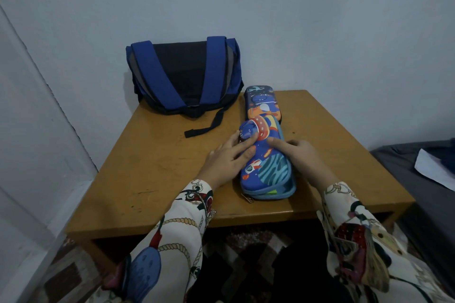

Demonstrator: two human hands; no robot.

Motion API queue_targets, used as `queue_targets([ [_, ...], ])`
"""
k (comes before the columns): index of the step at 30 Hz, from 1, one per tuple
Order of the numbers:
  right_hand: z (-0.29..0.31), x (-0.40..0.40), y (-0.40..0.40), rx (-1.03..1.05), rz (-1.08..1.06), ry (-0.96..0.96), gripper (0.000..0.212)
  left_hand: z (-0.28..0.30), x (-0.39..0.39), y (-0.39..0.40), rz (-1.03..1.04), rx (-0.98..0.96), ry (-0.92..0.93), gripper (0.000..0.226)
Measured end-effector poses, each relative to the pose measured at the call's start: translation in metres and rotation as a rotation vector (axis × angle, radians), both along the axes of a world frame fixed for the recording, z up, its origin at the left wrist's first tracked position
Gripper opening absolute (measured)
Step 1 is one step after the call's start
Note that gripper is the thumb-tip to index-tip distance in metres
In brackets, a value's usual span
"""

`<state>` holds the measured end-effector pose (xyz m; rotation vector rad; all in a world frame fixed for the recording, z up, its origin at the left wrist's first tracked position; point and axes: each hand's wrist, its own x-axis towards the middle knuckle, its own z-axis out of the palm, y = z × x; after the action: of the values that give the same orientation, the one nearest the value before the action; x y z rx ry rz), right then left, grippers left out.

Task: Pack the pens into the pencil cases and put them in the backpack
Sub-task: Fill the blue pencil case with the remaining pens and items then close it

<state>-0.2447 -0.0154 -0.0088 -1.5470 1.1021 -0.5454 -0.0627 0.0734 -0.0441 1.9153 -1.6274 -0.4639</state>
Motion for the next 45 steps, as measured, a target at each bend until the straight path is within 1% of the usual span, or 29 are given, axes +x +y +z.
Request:
queue_targets([
  [1, 0.000, 0.002, 0.000, 0.022, -0.017, -0.036, 0.058, -0.002, 0.002, -0.001, -0.013, -0.011, 0.066, 0.050],
  [2, -0.001, 0.004, 0.001, 0.046, -0.035, -0.083, 0.060, -0.003, 0.002, -0.001, -0.026, -0.042, 0.169, 0.047],
  [3, -0.001, 0.006, 0.005, 0.062, -0.047, -0.119, 0.059, -0.004, 0.004, 0.000, -0.032, -0.087, 0.313, 0.049],
  [5, -0.003, 0.011, 0.009, 0.083, -0.070, -0.176, 0.058, -0.003, 0.006, 0.003, -0.006, -0.183, 0.609, 0.064],
  [6, -0.005, 0.014, 0.010, 0.095, -0.081, -0.214, 0.058, -0.002, 0.008, 0.005, 0.050, -0.219, 0.706, 0.074],
  [8, -0.006, 0.022, 0.012, 0.116, -0.096, -0.282, 0.058, 0.000, 0.013, 0.007, 0.187, -0.221, 0.794, 0.094],
  [9, -0.005, 0.025, 0.014, 0.123, -0.102, -0.305, 0.056, 0.000, 0.015, 0.008, 0.244, -0.197, 0.812, 0.104],
  [10, -0.005, 0.028, 0.015, 0.123, -0.107, -0.326, 0.052, -0.002, 0.019, 0.008, 0.270, -0.170, 0.818, 0.108],
  [11, -0.003, 0.031, 0.016, 0.124, -0.112, -0.353, 0.047, -0.004, 0.021, 0.008, 0.271, -0.139, 0.827, 0.103],
  [13, 0.001, 0.035, 0.017, 0.136, -0.121, -0.396, 0.042, 0.001, 0.022, 0.007, 0.220, -0.105, 0.860, 0.079],
  [17, 0.004, 0.038, 0.013, 0.174, -0.130, -0.410, 0.049, 0.016, 0.017, 0.003, 0.172, -0.037, 0.984, 0.052],
  [18, 0.005, 0.037, 0.011, 0.184, -0.134, -0.409, 0.046, 0.019, 0.016, 0.000, 0.177, -0.025, 1.012, 0.048],
  [20, 0.003, 0.036, 0.011, 0.217, -0.136, -0.401, 0.037, 0.022, 0.011, -0.001, 0.201, -0.002, 1.083, 0.047],
  [23, 0.001, 0.037, 0.013, 0.267, -0.094, -0.414, 0.039, 0.020, 0.006, -0.002, 0.234, 0.003, 1.281, 0.028],
  [24, 0.000, 0.039, 0.013, 0.268, -0.084, -0.415, 0.040, 0.019, 0.005, -0.004, 0.249, -0.003, 1.326, 0.028],
  [26, -0.002, 0.040, 0.014, 0.263, -0.072, -0.432, 0.038, 0.018, 0.003, -0.006, 0.287, -0.044, 1.360, 0.037],
  [29, -0.009, 0.040, 0.014, 0.296, -0.085, -0.486, 0.033, 0.013, 0.007, -0.012, 0.390, -0.161, 1.427, 0.041],
  [31, -0.013, 0.040, 0.017, 0.218, -0.140, -0.432, 0.024, 0.012, 0.011, -0.017, 0.479, -0.260, 1.494, 0.048],
  [32, -0.014, 0.040, 0.019, 0.187, -0.172, -0.417, 0.024, 0.012, 0.012, -0.019, 0.505, -0.307, 1.526, 0.053],
  [34, -0.020, 0.041, 0.021, 0.176, -0.220, -0.430, 0.026, 0.011, 0.012, -0.024, 0.576, -0.410, 1.563, 0.048],
  [36, -0.030, 0.041, 0.025, 0.056, -0.218, -0.373, 0.024, 0.013, 0.012, -0.028, 0.667, -0.483, 1.558, 0.044],
  [38, -0.037, 0.040, 0.033, -0.130, -0.150, -0.227, 0.019, 0.013, 0.011, -0.031, 0.719, -0.519, 1.555, 0.048],
  [40, -0.039, 0.041, 0.041, -0.283, -0.063, -0.078, 0.021, 0.012, 0.010, -0.033, 0.759, -0.538, 1.544, 0.048],
  [42, -0.039, 0.043, 0.044, -0.353, -0.024, -0.008, 0.027, 0.011, 0.008, -0.034, 0.771, -0.552, 1.520, 0.046],
  [45, -0.038, 0.045, 0.043, -0.393, -0.034, 0.060, 0.025, 0.011, 0.006, -0.034, 0.784, -0.559, 1.500, 0.045],
])
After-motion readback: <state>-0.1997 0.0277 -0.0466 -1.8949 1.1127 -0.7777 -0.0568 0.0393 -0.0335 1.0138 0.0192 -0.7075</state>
